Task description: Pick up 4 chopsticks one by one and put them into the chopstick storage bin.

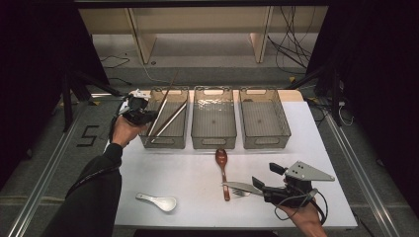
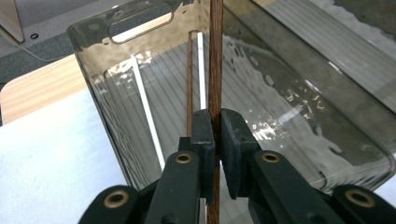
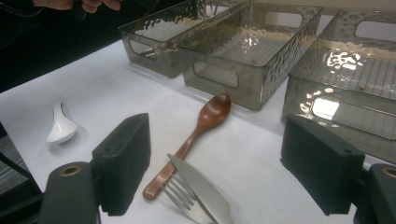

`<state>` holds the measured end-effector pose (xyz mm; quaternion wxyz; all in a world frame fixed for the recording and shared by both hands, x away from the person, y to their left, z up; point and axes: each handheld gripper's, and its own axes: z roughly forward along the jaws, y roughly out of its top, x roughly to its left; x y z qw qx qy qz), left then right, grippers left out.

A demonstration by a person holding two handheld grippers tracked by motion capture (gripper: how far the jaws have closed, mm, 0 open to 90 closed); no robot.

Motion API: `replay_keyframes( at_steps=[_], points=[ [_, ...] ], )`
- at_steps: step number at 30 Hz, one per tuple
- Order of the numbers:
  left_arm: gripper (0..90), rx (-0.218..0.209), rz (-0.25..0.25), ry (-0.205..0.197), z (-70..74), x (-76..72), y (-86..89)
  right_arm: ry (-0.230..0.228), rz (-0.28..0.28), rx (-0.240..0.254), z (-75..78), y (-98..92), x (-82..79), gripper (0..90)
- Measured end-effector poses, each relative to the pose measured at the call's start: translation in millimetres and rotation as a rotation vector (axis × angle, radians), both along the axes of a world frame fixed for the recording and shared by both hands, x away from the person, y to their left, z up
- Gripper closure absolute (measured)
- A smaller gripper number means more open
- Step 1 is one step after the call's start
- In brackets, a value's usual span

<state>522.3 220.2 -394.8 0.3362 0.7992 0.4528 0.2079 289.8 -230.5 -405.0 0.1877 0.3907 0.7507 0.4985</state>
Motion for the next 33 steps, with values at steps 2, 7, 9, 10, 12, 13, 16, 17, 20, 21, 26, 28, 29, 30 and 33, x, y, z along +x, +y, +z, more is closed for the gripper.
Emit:
replay_keyframes(
  at_steps=[2, 7, 9, 10, 12, 13, 16, 17, 20, 21, 26, 28, 29, 30, 33],
  points=[
    [83.1, 0.002, -0.002, 0.003, -1.2, -0.2, 0.8, 0.001, 0.002, -0.003, 0.1, 0.0, 0.0, 25.1],
    [83.0, 0.001, 0.002, 0.018, -5.6, -0.6, 1.2, 0.001, 0.0, -0.001, 0.0, 0.1, 0.1, 25.1],
    [83.0, 0.0, 0.009, 0.023, -7.4, -0.8, 1.4, 0.002, 0.001, -0.003, 0.0, 0.1, 0.0, 25.1],
    [83.0, -0.002, 0.008, 0.023, -8.3, -0.9, 2.1, 0.002, 0.001, -0.004, -0.1, 0.2, 0.1, 25.1],
    [82.9, -0.013, 0.013, 0.026, -10.6, -1.6, 2.5, 0.002, 0.001, -0.003, -0.1, 0.1, 0.1, 25.1],
    [82.9, -0.008, 0.011, 0.029, -11.8, -1.8, 2.6, 0.002, 0.001, -0.002, -0.1, 0.0, 0.1, 25.1],
    [82.7, -0.012, 0.024, 0.037, -15.1, -1.9, 3.5, 0.002, 0.001, -0.002, -0.3, -0.1, 0.4, 25.1],
    [82.6, -0.011, 0.028, 0.042, -16.0, -1.9, 4.1, 0.002, 0.001, -0.001, -0.2, 0.1, 0.2, 25.1],
    [82.3, -0.009, 0.041, 0.059, -19.8, -1.7, 5.6, 0.004, 0.001, -0.001, -0.4, 0.2, 0.2, 25.1],
    [82.2, -0.011, 0.047, 0.062, -21.0, -1.7, 6.2, 0.004, 0.001, -0.002, -0.5, 0.1, 0.4, 25.1],
    [77.8, -0.029, 0.074, 0.076, -23.6, -2.8, 8.8, 0.006, 0.0, -0.002, -0.7, 0.2, 0.5, 25.1],
    [75.4, -0.053, 0.082, 0.075, -19.8, -6.1, 11.2, 0.006, -0.001, -0.001, -0.7, 0.1, 0.5, 25.1],
    [72.4, -0.085, 0.087, 0.077, -16.9, -9.2, 12.0, 0.006, -0.001, 0.0, -0.7, 0.1, 0.5, 25.1],
    [68.0, -0.106, 0.071, 0.083, -15.0, -13.0, 10.8, 0.005, -0.001, 0.0, -0.7, 0.0, 0.5, 25.1],
    [56.2, -0.068, 0.02, 0.083, -10.2, -26.6, 5.8, 0.008, -0.003, 0.0, -0.8, -0.2, 0.5, 25.1]
  ],
)
